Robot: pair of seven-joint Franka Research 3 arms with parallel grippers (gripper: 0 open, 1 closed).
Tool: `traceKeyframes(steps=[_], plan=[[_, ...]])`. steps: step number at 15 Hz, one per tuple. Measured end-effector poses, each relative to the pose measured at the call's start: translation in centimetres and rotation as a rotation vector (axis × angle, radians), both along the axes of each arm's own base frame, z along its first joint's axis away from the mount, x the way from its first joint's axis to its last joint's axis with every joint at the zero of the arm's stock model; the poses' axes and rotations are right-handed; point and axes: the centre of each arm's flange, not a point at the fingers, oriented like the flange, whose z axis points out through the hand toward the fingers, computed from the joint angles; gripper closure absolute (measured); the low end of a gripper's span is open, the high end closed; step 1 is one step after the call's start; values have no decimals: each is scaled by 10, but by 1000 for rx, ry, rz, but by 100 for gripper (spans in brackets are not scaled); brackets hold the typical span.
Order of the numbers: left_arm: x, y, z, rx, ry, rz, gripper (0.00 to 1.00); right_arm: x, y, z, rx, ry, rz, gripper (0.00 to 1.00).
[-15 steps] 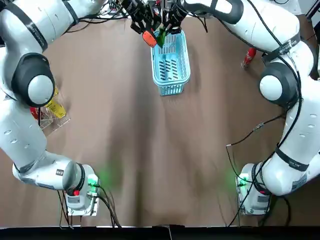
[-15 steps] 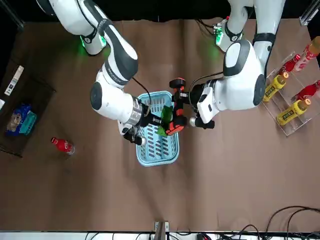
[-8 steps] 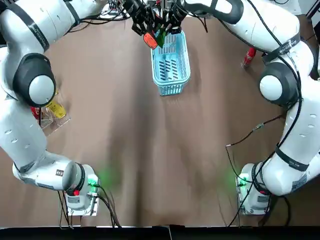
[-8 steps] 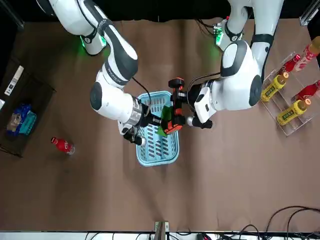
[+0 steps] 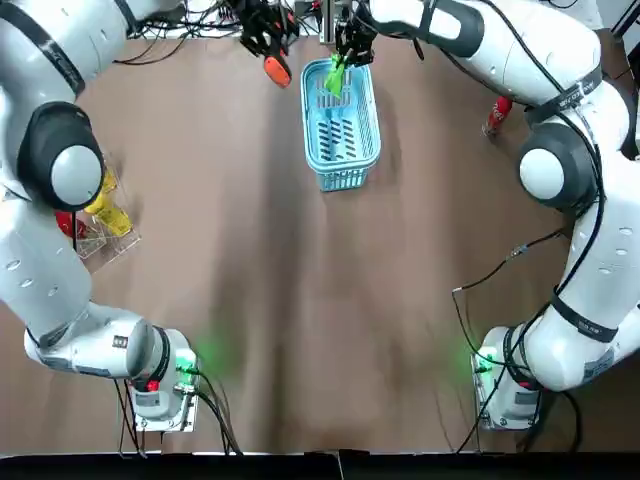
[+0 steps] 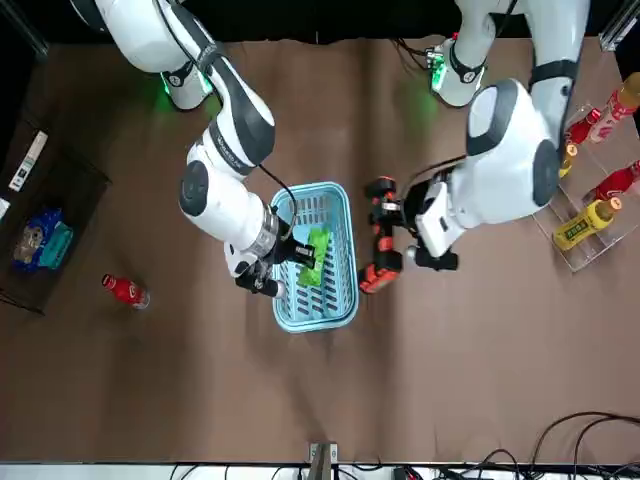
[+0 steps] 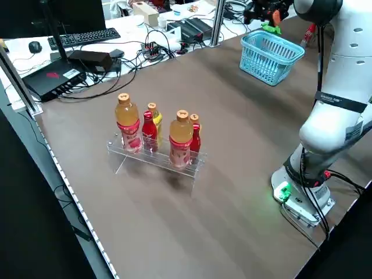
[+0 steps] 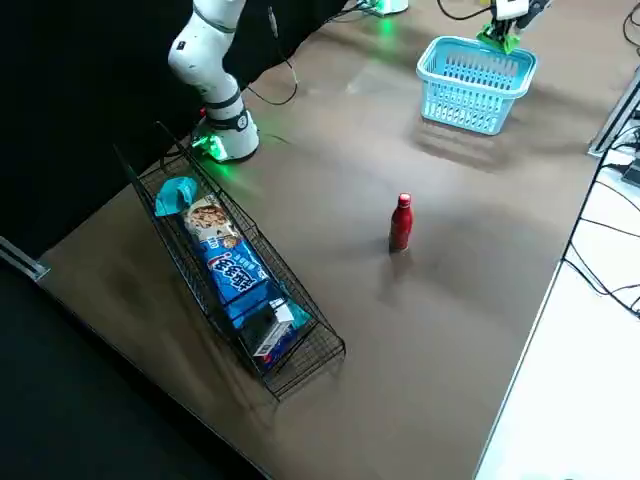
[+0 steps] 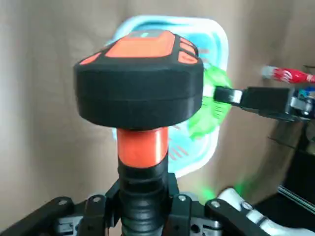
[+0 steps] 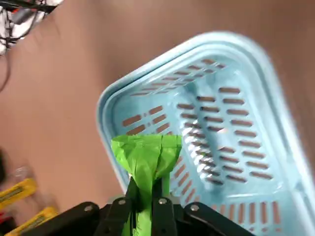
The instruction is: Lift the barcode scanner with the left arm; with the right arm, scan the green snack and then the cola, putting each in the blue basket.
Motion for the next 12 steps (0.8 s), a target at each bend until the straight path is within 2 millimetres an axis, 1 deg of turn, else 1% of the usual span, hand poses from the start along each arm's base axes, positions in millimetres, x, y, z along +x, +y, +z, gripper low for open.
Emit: traceKeyframes(steps=[2, 3, 6, 8, 10, 12], plan=[[3, 17, 8, 44, -26, 2, 65, -3, 0, -8, -60, -29, 40, 87], [2, 20, 11, 61, -33, -2, 65, -5, 1, -15, -86, -41, 72, 87], [-1, 21, 9, 121, -45, -25, 65, -18, 7, -47, -136, -40, 174, 87], [-2, 23, 6, 149, -38, -41, 65, -26, 15, -71, -148, -13, 196, 87], [-2, 25, 3, 160, -36, -43, 65, -25, 19, -88, -143, -12, 177, 87], [1, 33, 2, 165, -32, -36, 65, -15, 16, -98, -123, -29, 90, 87]])
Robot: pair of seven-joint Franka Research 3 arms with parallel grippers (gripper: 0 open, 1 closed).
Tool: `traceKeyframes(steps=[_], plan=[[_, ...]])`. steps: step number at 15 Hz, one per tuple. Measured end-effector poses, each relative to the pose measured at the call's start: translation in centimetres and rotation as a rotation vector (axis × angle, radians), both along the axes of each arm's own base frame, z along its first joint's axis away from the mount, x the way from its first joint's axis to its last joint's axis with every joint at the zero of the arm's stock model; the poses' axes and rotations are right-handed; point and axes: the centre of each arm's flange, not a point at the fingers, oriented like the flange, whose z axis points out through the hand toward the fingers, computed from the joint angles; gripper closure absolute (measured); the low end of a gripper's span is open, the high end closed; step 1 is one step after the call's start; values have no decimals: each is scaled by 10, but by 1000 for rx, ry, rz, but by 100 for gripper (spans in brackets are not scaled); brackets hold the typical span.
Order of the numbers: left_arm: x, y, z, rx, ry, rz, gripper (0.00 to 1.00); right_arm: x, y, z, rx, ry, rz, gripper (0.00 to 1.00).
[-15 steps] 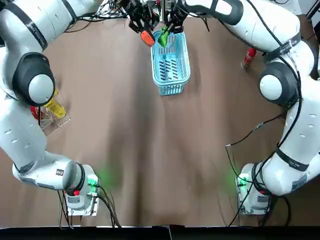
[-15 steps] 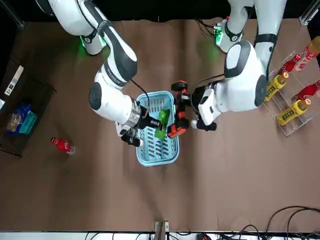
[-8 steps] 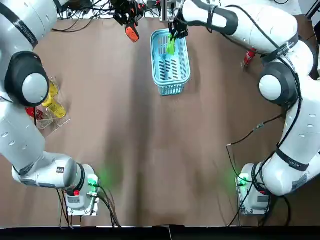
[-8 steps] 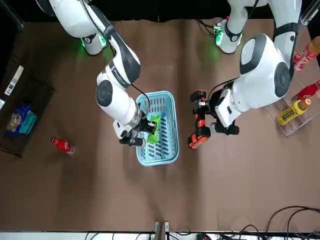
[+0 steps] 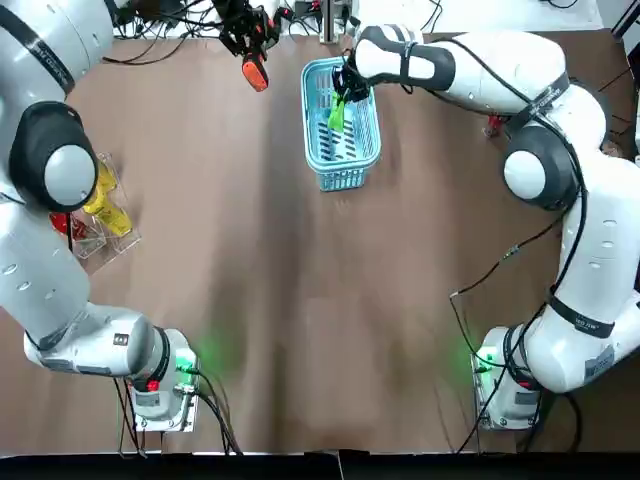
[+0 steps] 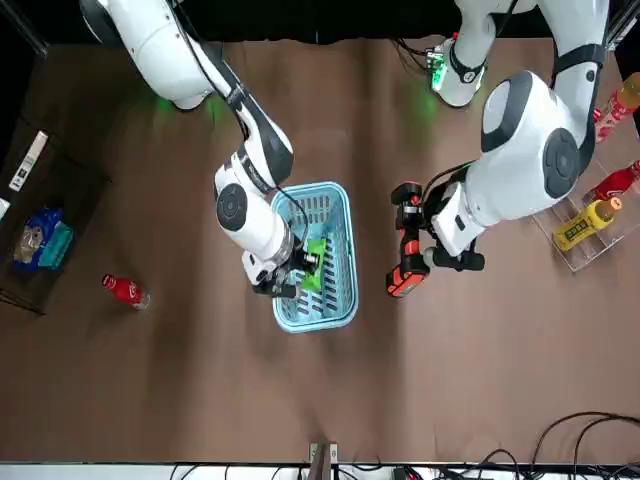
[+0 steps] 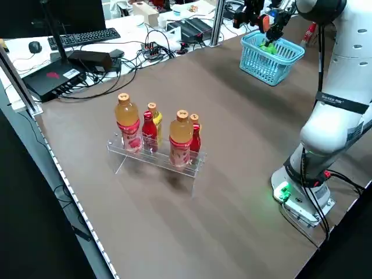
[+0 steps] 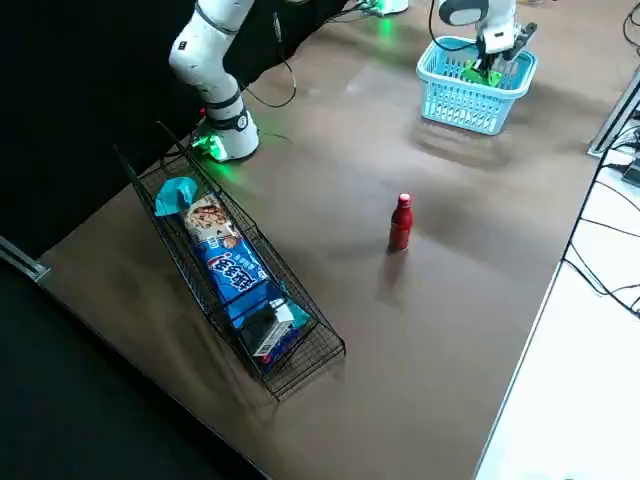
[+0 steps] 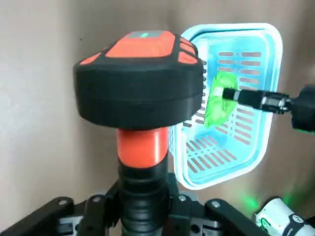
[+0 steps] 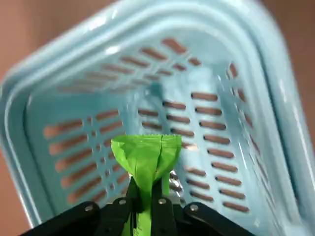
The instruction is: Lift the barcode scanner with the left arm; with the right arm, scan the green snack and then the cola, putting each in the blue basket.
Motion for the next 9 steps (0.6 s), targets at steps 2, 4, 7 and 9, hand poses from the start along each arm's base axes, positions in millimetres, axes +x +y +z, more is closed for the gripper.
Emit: traceKeyframes(steps=[2, 4, 7, 9], plan=[[3, 8, -8, 27, 5, -3, 65, 11, -3, -17, 29, -22, -111, 87], [5, 9, -17, 80, -6, -21, 65, 18, -11, -30, 25, -12, -176, 87], [4, 6, -24, 97, -3, -33, 65, 25, -20, -42, 19, -7, -230, 84], [4, 5, -27, 102, 1, -36, 65, 27, -20, -40, 30, -20, -248, 77]])
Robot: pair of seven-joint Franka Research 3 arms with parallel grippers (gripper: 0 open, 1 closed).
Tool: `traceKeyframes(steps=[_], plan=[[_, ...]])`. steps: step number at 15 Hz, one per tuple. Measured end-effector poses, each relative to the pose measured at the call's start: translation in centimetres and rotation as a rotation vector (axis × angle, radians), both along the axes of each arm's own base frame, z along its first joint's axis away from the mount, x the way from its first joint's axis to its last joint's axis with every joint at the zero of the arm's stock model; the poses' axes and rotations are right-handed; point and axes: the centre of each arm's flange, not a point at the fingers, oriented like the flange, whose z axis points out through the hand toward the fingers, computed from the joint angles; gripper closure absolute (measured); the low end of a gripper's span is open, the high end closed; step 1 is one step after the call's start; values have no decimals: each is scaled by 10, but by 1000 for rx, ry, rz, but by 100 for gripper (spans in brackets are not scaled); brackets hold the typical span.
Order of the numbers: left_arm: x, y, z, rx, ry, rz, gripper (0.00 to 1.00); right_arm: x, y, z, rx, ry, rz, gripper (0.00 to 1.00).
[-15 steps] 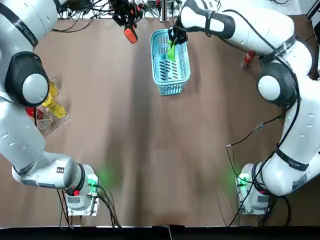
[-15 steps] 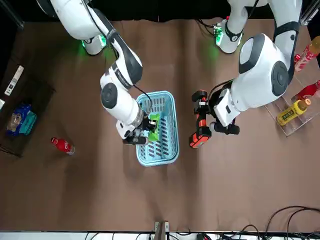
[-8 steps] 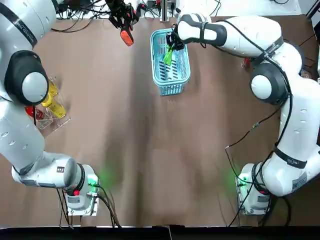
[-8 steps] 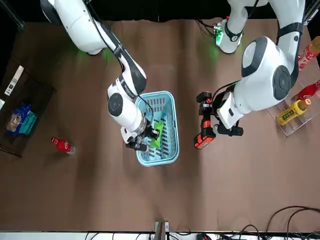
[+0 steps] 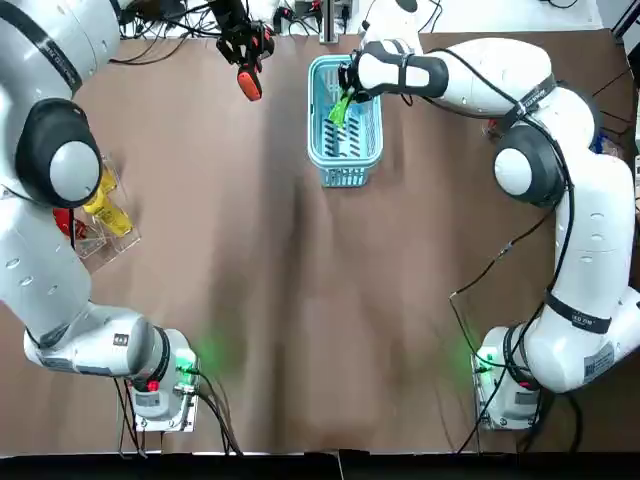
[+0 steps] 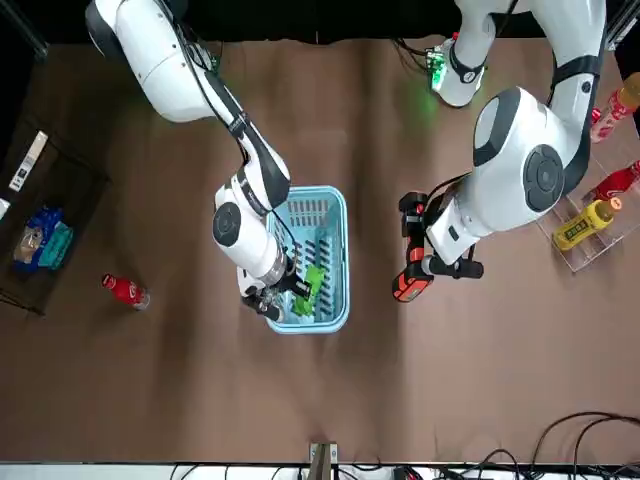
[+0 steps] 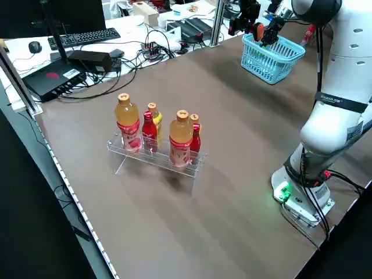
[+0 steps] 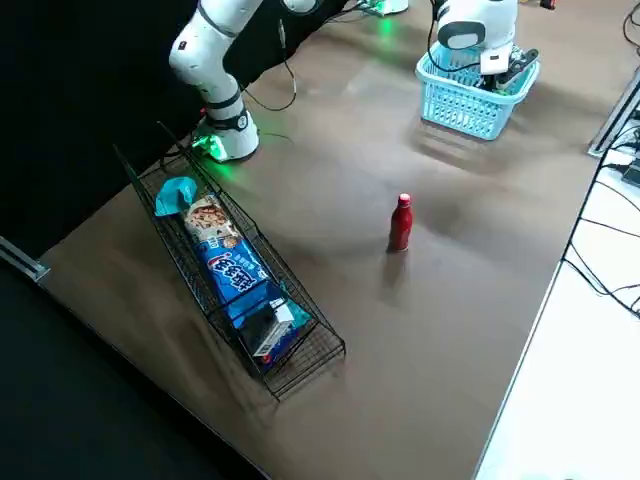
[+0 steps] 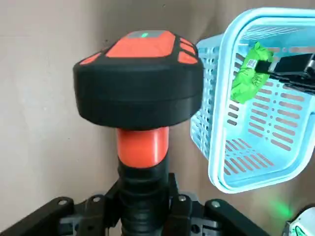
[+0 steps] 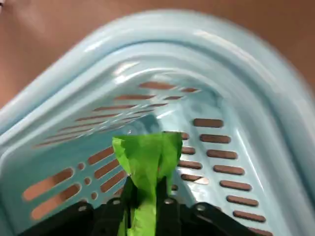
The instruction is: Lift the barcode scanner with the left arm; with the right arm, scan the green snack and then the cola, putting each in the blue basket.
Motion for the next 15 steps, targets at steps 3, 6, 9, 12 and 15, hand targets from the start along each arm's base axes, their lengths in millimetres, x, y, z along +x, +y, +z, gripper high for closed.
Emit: traceKeyframes(steps=[3, 6, 9, 12, 15], plan=[[1, -1, -5, 3, 8, -3, 65, 1, 6, 9, 16, -12, -14, 50], [1, -1, -10, 4, 14, -3, 65, 0, 19, 27, 40, -33, -13, 48], [2, -1, -12, 4, 17, -3, 65, 2, 16, 44, 33, -23, -8, 48], [2, -1, -12, 5, 18, -2, 65, 0, -8, 61, -38, 92, 45, 48], [3, 1, -12, 5, 18, 1, 65, 7, -52, 115, -75, 108, 138, 48]])
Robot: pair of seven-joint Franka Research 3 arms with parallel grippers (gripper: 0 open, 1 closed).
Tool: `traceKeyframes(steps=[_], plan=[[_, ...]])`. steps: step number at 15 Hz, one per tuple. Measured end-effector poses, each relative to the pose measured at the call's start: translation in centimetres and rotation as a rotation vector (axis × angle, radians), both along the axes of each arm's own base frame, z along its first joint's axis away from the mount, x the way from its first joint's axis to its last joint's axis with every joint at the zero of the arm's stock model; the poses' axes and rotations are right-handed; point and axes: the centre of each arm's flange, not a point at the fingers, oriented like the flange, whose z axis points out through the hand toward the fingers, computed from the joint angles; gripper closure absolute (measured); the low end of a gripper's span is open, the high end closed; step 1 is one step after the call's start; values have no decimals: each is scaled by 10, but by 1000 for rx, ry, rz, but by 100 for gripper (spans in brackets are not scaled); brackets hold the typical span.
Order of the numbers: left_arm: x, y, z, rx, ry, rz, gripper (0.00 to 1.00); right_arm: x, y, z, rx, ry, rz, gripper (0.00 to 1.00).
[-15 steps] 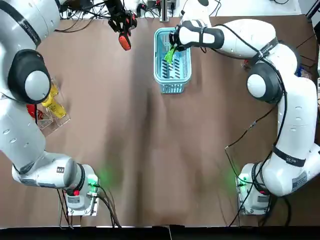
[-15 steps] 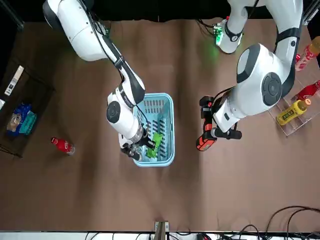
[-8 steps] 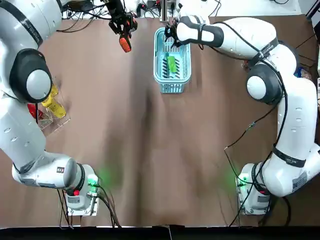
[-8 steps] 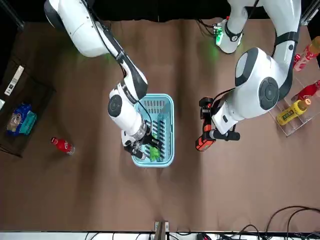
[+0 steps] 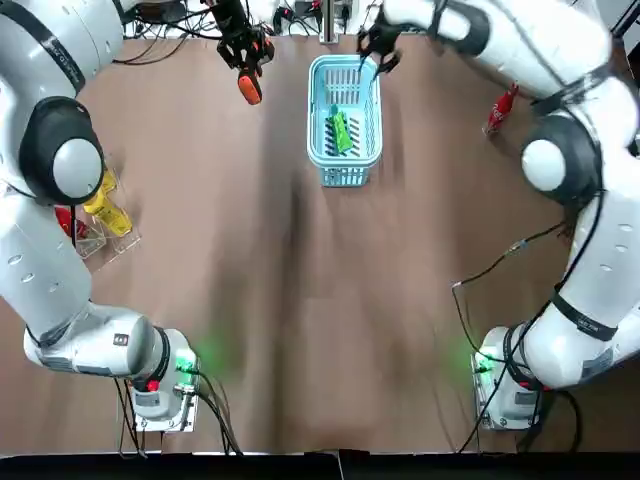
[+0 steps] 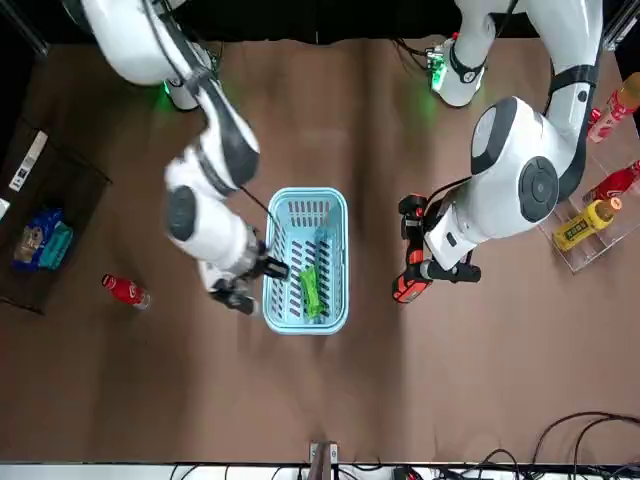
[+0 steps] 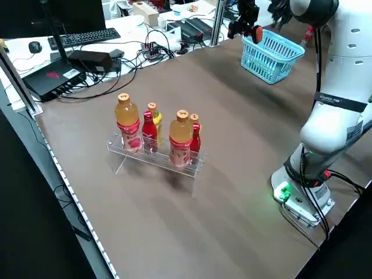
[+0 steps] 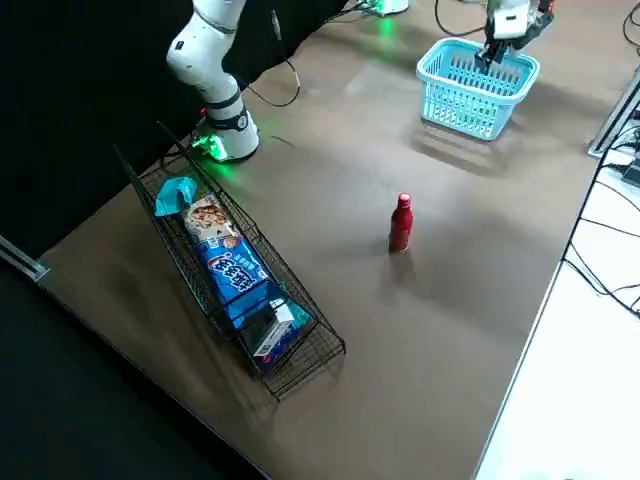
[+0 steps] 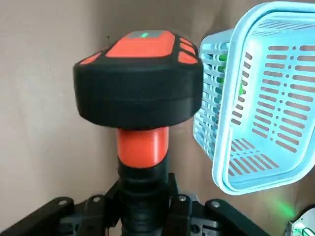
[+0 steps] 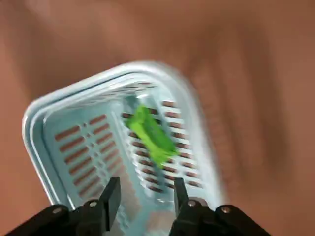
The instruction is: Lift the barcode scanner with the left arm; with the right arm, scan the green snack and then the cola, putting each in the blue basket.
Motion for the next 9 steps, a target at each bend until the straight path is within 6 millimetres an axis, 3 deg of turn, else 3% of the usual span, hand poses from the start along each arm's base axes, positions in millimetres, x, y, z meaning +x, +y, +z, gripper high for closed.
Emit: traceKeyframes(steps=[1, 3, 5, 7, 9], plan=[[1, 1, 0, 0, 0, 3, 65, 2, -51, 41, -31, 30, 83, 48], [1, 2, 0, 1, 1, 5, 65, 8, -112, 69, -48, 45, 152, 48], [2, 4, 0, 1, 1, 9, 65, 19, -176, 72, -60, 45, 198, 46], [2, 5, 0, 1, 1, 10, 65, 31, -237, 58, -112, 35, 244, 37], [2, 5, -1, 1, 2, 13, 65, 38, -290, 45, -176, 31, 286, 37]])
